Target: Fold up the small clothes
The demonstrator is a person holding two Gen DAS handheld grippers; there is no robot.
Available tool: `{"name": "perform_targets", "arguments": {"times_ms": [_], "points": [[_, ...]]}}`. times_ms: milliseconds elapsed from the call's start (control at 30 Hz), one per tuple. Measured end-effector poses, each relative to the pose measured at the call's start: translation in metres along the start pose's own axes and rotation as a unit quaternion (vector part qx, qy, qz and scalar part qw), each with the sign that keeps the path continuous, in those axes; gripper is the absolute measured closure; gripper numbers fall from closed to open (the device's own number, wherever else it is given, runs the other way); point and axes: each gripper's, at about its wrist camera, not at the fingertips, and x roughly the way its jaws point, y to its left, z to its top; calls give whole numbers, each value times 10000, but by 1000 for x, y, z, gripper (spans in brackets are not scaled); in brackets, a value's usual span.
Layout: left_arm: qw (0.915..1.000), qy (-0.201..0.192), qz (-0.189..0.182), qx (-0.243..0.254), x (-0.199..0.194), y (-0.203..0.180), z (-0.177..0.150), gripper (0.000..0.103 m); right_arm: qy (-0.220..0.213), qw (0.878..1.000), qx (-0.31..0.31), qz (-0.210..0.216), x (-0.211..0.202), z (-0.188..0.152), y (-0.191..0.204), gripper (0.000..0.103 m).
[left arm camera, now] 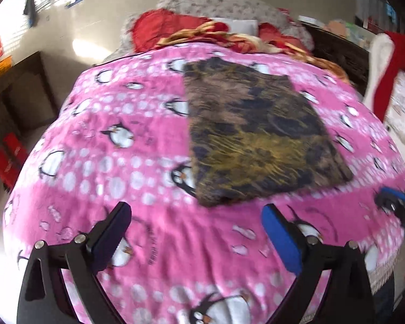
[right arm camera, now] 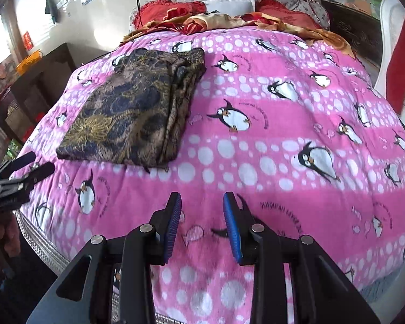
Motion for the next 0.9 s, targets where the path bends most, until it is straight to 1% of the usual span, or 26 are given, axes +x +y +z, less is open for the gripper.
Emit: {"name": "perform_targets", "arguments": {"times_ms": [33,100,200,300,367,433,467,600,733,833,900], "points": [[9999,0,68,-76,0,2,4,4,-11,10000,-3,-3,-2,0,1,63],[9998,-39,83,-151,-2,4,10,3,-59,10000,-42,22,-8,1,2,63],[9998,-134,158,-82,-8,0,16,0,-118,9998,-169,12,-16,5,8,63],[9996,-178,217,-90,-15,-7,18,0,-149,9995,-266,15,-20,8,13,63],[9997,-120,196,-129,-18,-11,18,0,-171,9995,-251,43,-23,10,16,63],[9995,25,11,-309,-18,-13,17,0,-208,9995,-228,73,-26,12,17,63],[9992,87,-71,-385,-17,-14,15,0,-230,9994,-268,15,-27,14,19,63],[9985,208,-211,-452,-20,-21,14,0,-373,9975,-551,-227,-30,21,29,63],[9975,422,-225,-514,-18,-26,16,0,-414,9967,-657,-236,-30,25,34,63],[9976,505,-100,-467,-15,-28,16,0,-460,9958,-739,-279,-30,26,38,63],[9972,568,-115,-479,-13,-27,15,0,-538,9951,-765,-317,-33,25,39,63]]}}
